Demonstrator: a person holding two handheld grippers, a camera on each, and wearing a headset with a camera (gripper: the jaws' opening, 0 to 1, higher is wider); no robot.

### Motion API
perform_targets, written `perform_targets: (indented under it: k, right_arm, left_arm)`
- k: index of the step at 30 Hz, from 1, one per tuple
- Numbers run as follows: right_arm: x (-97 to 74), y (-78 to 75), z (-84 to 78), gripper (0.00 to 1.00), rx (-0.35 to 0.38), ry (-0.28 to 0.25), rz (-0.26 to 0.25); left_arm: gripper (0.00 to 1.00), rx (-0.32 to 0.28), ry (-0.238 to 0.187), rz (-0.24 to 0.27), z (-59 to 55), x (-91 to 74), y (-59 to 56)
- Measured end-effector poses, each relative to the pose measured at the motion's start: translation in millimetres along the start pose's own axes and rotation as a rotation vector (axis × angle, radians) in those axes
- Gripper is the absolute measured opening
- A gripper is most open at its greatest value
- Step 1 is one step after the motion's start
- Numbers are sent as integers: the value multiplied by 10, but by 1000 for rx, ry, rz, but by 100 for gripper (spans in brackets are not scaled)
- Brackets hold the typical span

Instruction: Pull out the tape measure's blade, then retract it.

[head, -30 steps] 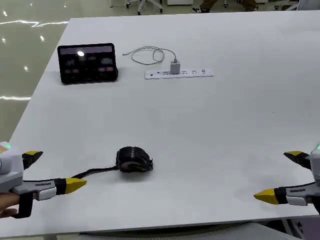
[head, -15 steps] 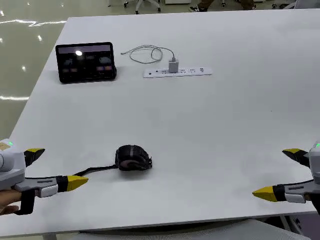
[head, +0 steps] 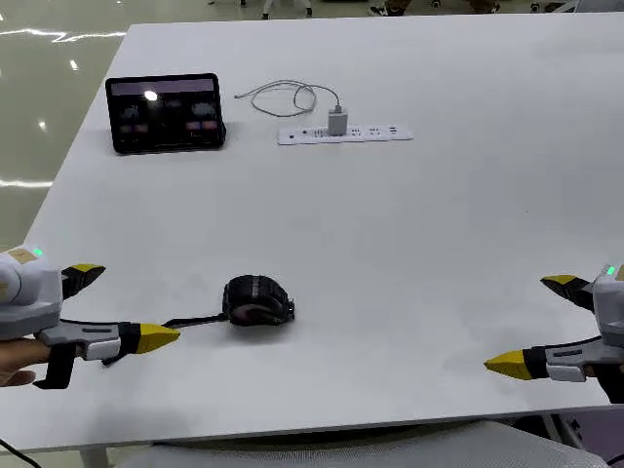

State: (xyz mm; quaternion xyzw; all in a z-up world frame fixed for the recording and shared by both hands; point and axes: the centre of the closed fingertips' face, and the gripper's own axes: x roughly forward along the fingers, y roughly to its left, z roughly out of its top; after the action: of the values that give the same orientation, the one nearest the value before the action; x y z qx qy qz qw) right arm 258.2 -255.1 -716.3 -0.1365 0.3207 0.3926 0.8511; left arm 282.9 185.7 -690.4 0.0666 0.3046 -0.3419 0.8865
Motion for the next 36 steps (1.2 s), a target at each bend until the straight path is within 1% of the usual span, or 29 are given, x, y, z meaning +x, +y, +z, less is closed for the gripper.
perform_targets:
  k: [1, 3, 5, 6, 8, 10, 11, 12, 13, 14, 16, 20, 21, 23, 24, 26, 28, 30, 31, 32, 33, 34, 35, 36]
  right_arm:
    - [18, 8, 9, 100, 2, 0, 6]
    - [61, 13, 17, 100, -2, 9, 18]
    - [103, 32, 50, 100, -7, 7, 32]
    - [118, 42, 66, 100, -7, 6, 37]
    - [169, 68, 110, 100, -15, 1, 52]
    - [224, 95, 142, 100, -20, 4, 64]
    - [246, 103, 154, 100, -26, 4, 69]
    - [280, 118, 170, 100, -33, 6, 77]
    - [301, 127, 180, 100, -37, 6, 82]
    - [325, 145, 195, 100, -46, 4, 92]
    - [361, 160, 215, 100, -57, 2, 101]
    - [446, 194, 290, 100, -93, -21, 133]
    - [480, 222, 337, 100, -112, -48, 149]
    - [517, 257, 332, 100, -114, -47, 172]
    - [549, 266, 319, 100, -119, -35, 176]
    - [580, 282, 327, 100, -142, -35, 184]
    - [599, 288, 343, 100, -148, -41, 191]
    - [622, 300, 360, 100, -153, -37, 200]
    - [627, 320, 386, 100, -164, -51, 211]
    - [639, 325, 416, 100, -167, -54, 210]
    - [651, 332, 439, 100, -169, -57, 211]
    - [672, 345, 469, 100, -180, -59, 214]
    - [686, 359, 488, 100, -193, -60, 220]
    - [715, 365, 508, 100, -198, -58, 220]
  left_arm:
    - [100, 13, 4, -2, 17, 20, 3]
    - [99, 39, 8, -28, 64, 72, -29]
    - [98, 82, 5, -39, 113, 131, -46]
    - [98, 90, 3, -45, 130, 153, -56]
    - [98, 102, 9, -75, 152, 207, -96]
    - [99, 135, 13, -85, 178, 265, -117]
    - [99, 139, 20, -90, 179, 288, -127]
    - [99, 139, 54, -105, 145, 325, -150]
    - [99, 138, 79, -117, 114, 348, -169]
    - [99, 153, 97, -130, 95, 389, -184]
    - [99, 181, 109, -144, 89, 443, -213]
    - [99, 212, 137, -175, 107, 554, -274]
    - [99, 229, 148, -184, 107, 583, -289]
    - [99, 247, 159, -197, 111, 622, -311]
    - [99, 266, 186, -212, 82, 642, -322]
    - [98, 291, 195, -217, 100, 674, -334]
    - [98, 297, 201, -230, 111, 695, -350]
    - [97, 330, 219, -246, 109, 716, -372]
    - [97, 339, 232, -257, 97, 716, -388]
    - [96, 371, 246, -262, 90, 731, -395]
    - [95, 411, 264, -260, 73, 736, -383]
    - [95, 459, 282, -268, 56, 750, -395]
    - [93, 464, 291, -276, 50, 756, -413]
    - [93, 451, 288, -280, 69, 780, -446]
